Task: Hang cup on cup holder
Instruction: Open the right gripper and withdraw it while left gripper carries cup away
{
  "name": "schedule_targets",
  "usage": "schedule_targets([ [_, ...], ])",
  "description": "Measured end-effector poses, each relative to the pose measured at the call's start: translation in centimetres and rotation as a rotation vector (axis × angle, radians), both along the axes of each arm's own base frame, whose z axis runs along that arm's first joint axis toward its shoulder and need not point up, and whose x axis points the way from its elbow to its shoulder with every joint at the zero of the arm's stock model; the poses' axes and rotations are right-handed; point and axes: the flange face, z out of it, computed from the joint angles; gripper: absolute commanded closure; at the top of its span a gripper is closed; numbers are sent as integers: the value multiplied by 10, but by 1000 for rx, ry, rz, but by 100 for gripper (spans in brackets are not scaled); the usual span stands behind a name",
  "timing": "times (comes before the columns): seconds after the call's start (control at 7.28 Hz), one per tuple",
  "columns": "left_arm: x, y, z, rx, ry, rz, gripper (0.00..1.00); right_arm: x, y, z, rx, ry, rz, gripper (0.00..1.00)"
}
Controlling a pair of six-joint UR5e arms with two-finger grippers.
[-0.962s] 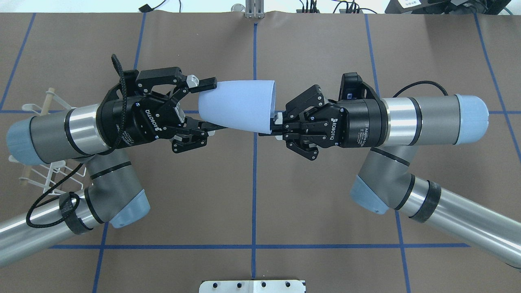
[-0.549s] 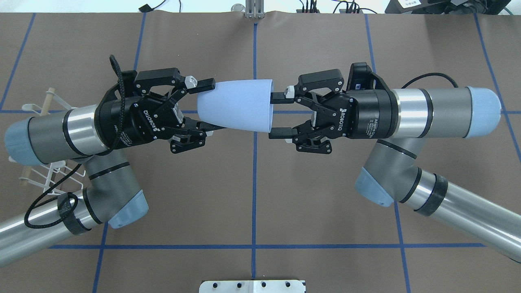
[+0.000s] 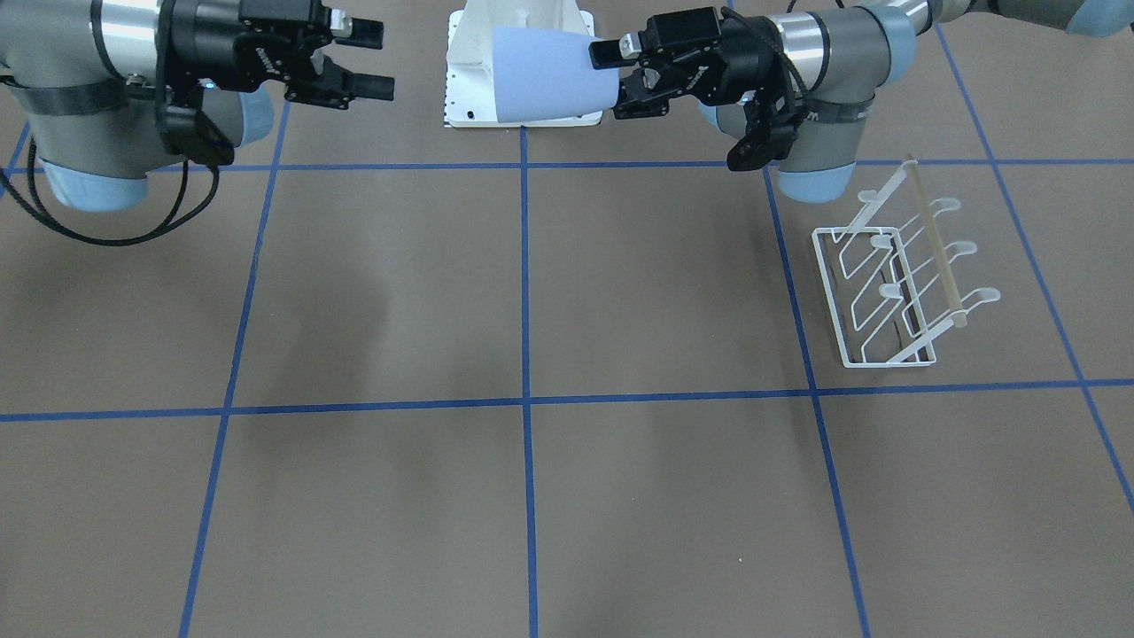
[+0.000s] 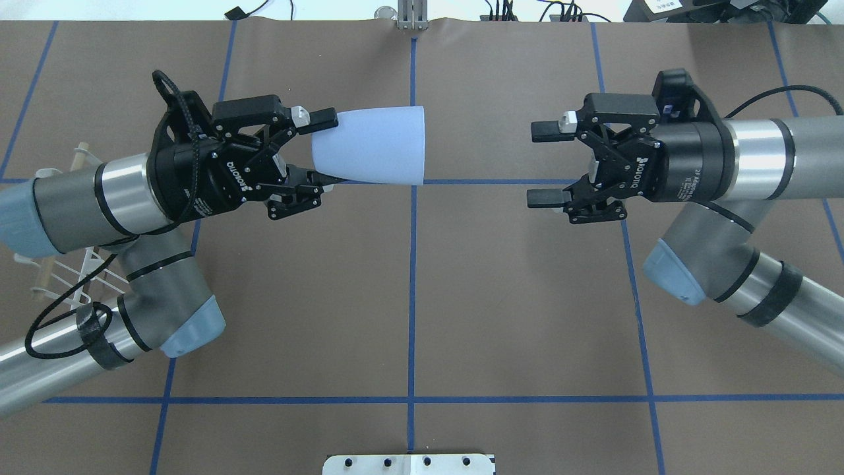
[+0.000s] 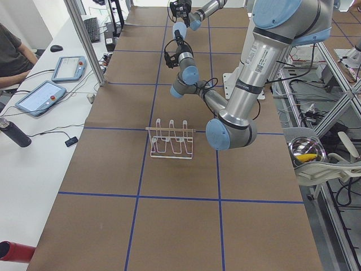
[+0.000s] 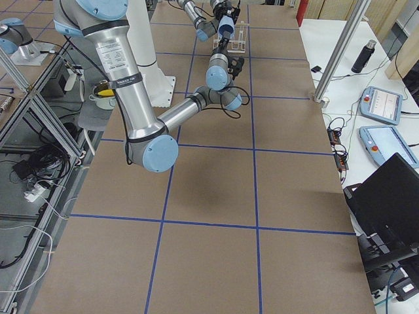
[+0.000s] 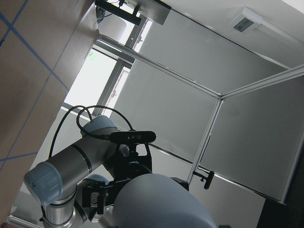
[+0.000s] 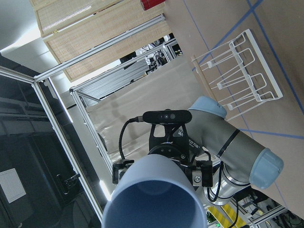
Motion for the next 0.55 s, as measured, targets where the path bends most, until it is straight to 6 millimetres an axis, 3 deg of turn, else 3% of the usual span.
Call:
schedule_targets([
  [0.27, -37, -58, 3, -60, -209, -136, 100, 15, -30, 71, 113, 159, 169, 0],
  [0.55, -77, -105, 23, -48, -490, -202, 100, 67, -78, 137, 197, 338, 308, 0],
])
